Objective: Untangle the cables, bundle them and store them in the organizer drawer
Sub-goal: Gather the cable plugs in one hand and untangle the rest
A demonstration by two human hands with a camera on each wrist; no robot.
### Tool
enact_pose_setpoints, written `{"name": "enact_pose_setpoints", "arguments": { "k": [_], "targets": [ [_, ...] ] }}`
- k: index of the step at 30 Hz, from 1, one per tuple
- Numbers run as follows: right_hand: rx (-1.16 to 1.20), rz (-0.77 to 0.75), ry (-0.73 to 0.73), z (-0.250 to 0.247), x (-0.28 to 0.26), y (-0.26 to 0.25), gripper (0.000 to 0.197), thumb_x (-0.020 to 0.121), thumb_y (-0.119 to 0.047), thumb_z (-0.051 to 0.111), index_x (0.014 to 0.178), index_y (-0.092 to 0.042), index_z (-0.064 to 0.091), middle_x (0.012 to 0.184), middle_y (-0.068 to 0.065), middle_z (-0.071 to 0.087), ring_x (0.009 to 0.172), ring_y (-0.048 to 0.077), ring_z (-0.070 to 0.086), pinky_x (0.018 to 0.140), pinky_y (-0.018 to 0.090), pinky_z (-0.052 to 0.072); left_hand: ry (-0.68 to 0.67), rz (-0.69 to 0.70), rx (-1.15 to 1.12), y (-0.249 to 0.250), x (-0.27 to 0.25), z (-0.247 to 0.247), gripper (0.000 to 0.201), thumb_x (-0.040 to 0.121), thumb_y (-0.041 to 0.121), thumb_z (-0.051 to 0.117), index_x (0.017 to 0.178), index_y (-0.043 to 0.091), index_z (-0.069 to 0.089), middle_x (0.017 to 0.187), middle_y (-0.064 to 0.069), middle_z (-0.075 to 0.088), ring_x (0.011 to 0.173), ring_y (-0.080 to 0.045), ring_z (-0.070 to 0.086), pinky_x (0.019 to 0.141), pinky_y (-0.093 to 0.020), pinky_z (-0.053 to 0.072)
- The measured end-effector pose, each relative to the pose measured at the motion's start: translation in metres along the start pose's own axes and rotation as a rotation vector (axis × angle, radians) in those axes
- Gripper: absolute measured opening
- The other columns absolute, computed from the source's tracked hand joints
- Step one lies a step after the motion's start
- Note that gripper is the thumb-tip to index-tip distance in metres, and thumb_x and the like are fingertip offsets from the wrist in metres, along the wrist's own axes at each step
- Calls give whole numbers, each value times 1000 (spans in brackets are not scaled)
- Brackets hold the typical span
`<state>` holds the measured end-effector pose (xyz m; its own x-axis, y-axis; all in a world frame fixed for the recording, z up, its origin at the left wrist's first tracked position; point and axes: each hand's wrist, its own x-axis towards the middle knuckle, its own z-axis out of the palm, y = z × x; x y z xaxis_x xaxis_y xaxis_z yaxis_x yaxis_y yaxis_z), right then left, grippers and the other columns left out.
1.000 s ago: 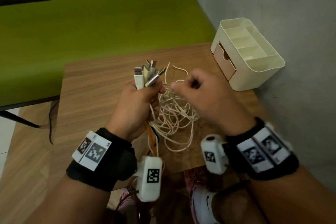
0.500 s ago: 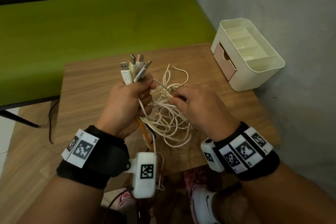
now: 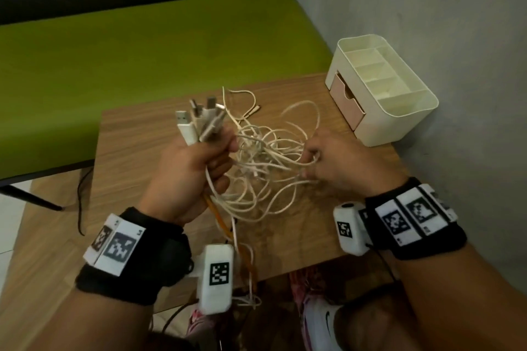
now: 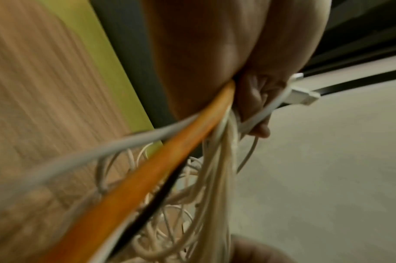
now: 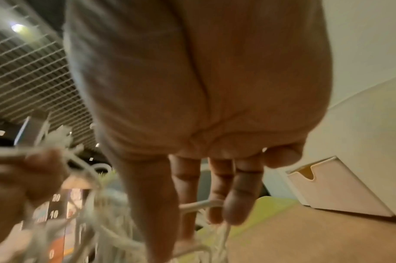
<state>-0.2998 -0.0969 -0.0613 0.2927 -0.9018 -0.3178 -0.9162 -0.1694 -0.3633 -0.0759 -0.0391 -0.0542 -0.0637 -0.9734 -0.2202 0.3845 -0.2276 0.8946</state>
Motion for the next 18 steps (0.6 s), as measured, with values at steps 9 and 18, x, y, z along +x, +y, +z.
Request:
{"name": "enact_pose_setpoints", "arguments": {
  "k": [9,18],
  "targets": [
    [457,-363,15,-5,-14,-18,27,93,-13,62,112,-31,70,106,-18,64,96,-8,58,80,14,45,-127,-5,332,-9,0,21,8,68,27,73,64,20,71,52,-4,42,44,-8,30,43,-19,21],
    [203,-219,-218,0,-13,-28,43,96,-37,59,133,-57,47,98,-11,60,85,7,58,70,25,48,-126,90,307,0,2,10,16,77,23,68,61,20,64,68,-37,28,50,-18,17,43,-19,23]
  ]
}}
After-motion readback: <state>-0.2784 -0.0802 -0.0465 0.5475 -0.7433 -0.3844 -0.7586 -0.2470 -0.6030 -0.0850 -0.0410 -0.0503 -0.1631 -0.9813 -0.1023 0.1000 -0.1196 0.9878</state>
